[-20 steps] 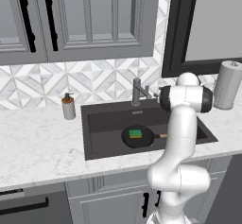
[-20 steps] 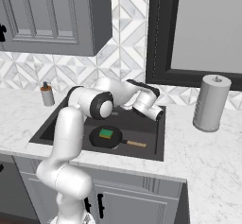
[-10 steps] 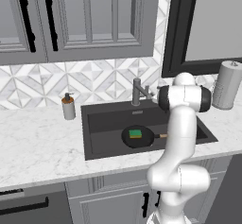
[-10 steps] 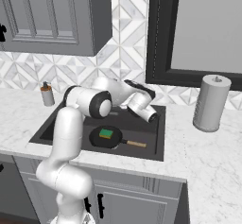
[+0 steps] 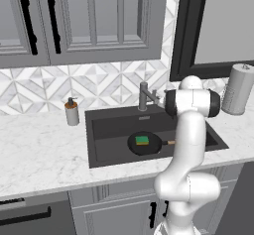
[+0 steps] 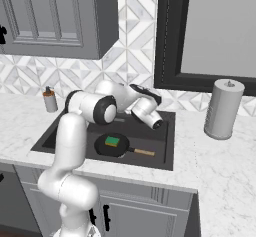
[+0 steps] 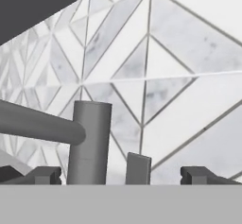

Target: Pick the pan and sponge and place them into the sink. Then turn on the water.

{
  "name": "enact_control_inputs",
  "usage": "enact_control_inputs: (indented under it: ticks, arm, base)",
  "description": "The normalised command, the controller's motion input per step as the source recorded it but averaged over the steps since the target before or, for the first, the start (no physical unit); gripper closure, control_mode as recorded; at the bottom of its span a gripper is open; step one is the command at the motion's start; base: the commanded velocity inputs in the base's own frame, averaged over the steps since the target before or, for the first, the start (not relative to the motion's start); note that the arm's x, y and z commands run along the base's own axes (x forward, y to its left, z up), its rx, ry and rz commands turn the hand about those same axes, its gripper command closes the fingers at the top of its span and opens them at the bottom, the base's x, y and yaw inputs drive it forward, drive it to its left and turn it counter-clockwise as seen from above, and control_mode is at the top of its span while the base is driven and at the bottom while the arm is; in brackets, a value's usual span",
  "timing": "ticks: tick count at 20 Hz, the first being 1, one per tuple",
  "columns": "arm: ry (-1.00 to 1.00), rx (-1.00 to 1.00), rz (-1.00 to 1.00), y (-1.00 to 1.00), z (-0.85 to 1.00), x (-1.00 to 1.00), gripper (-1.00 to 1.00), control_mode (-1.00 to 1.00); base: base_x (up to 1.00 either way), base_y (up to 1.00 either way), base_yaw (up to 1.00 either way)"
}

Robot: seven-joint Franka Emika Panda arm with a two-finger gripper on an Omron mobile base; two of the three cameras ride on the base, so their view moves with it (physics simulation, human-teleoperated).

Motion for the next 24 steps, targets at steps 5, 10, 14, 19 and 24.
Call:
enact_control_inputs:
  ticks: [5, 10, 14, 19, 24]
  arm:
    - [0.0, 0.02, 0.0, 0.04, 0.0, 0.21, -1.0, -1.0]
    - [0.0, 0.03, -0.01, 0.0, 0.0, 0.26, -1.0, -1.0]
    - [0.0, 0.02, -0.02, 0.0, 0.0, 0.36, -1.0, -1.0]
    - [0.0, 0.01, -0.05, 0.03, 0.0, 0.39, -1.0, -1.0]
    - [0.0, 0.0, -0.06, 0.0, -0.25, 0.15, -1.0, -1.0]
  base:
    - [0.0, 0.0, 0.0]
    - [0.0, 0.0, 0.0]
    - [0.0, 0.0, 0.0]
    - [0.0, 0.0, 0.0]
    - [0.0, 0.0, 0.0]
